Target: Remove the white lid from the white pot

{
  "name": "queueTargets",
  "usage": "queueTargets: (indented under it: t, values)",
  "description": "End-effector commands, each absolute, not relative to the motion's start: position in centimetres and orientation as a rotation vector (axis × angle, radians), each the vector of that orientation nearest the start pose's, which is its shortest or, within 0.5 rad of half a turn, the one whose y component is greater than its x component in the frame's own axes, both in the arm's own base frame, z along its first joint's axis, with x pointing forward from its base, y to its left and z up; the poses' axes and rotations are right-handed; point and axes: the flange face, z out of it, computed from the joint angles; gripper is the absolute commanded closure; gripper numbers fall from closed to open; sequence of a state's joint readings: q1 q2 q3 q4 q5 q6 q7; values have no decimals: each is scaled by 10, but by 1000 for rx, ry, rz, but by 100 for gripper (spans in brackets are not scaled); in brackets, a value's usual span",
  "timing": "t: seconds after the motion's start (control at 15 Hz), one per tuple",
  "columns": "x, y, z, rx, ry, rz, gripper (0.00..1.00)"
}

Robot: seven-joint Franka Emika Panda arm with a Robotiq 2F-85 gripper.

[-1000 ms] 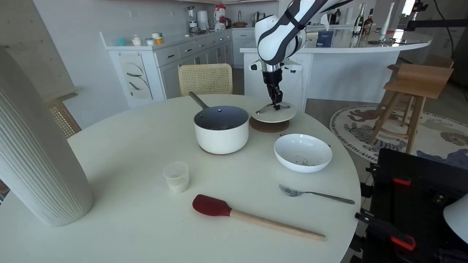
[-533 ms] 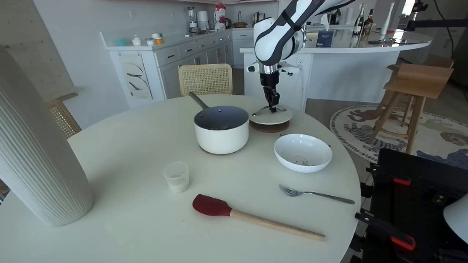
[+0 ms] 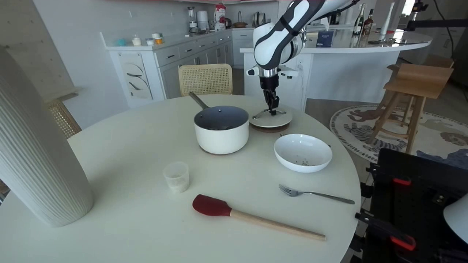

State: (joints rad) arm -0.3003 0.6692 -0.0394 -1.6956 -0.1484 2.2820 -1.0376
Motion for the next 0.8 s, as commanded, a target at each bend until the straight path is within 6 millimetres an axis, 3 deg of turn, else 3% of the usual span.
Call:
queueTargets:
  t: [0.0, 0.73]
  values:
    - [636, -227, 207, -2925, -1254, 190, 94]
    - [629, -234, 194, -2918, -1234, 201, 94]
